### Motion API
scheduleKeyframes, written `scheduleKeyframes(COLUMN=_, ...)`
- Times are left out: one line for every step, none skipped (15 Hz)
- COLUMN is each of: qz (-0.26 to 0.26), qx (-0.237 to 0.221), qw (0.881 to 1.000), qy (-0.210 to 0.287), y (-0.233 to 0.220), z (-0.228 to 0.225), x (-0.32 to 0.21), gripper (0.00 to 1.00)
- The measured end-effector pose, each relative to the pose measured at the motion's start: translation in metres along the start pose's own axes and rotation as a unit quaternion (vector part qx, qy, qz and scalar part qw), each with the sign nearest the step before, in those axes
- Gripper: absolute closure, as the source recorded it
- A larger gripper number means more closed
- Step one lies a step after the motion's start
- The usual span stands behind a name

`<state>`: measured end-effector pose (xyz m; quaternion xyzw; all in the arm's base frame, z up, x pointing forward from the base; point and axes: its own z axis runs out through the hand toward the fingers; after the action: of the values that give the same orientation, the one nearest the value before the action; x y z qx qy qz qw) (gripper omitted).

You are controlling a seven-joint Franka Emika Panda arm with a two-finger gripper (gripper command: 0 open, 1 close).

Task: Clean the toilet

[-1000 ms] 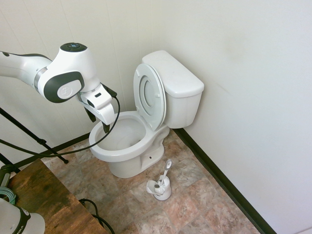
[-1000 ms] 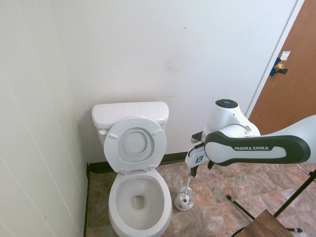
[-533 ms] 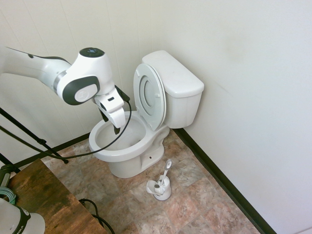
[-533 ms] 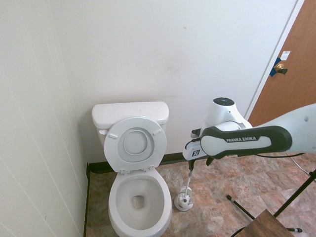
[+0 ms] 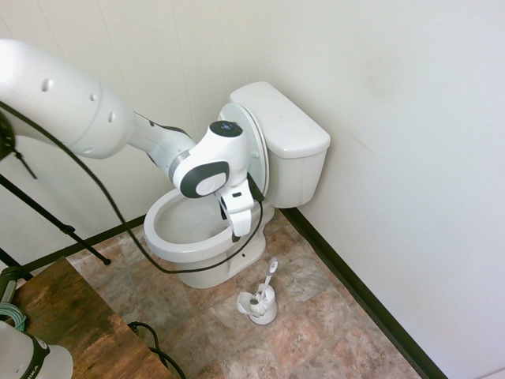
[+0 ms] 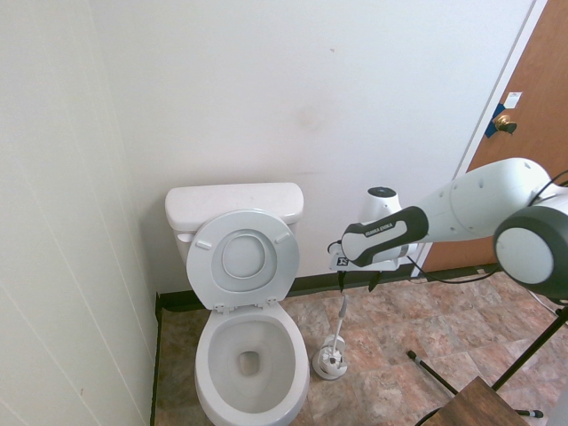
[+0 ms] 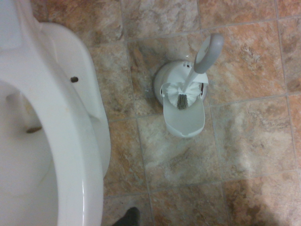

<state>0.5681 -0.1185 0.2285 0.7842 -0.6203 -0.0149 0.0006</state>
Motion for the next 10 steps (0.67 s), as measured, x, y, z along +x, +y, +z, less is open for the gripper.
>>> scheduleKeyframes(qz=0.012, qx=-0.005, qw=1.000, qy=-0.004, y=-0.009, z=0.017, x=0.010, gripper=0.00)
scheduleKeyframes(qz=0.022, qx=-0.011, qw=1.000, qy=-0.008, y=-0.016, z=0.034, x=0.021, gripper=0.00)
scheduleKeyframes(qz=0.032, qx=-0.018, qw=0.999, qy=-0.010, y=-0.022, z=0.050, x=0.031, gripper=0.00)
scheduleKeyframes(qz=0.042, qx=-0.024, qw=0.999, qy=-0.014, y=-0.029, z=0.065, x=0.043, gripper=0.00)
scheduleKeyframes(qz=0.050, qx=-0.030, qw=0.998, qy=-0.019, y=-0.034, z=0.080, x=0.053, gripper=0.00)
scheduleKeyframes(qz=0.058, qx=-0.034, qw=0.997, qy=-0.023, y=-0.039, z=0.096, x=0.065, gripper=0.00)
scheduleKeyframes(qz=0.065, qx=-0.039, qw=0.997, qy=-0.027, y=-0.044, z=0.112, x=0.077, gripper=0.00)
scheduleKeyframes(qz=0.069, qx=-0.045, qw=0.996, qy=-0.030, y=-0.047, z=0.128, x=0.085, gripper=0.00)
scheduleKeyframes(qz=0.072, qx=-0.049, qw=0.996, qy=-0.034, y=-0.051, z=0.143, x=0.092, gripper=0.00)
scheduleKeyframes(qz=0.073, qx=-0.053, qw=0.995, qy=-0.037, y=-0.055, z=0.156, x=0.098, gripper=0.00)
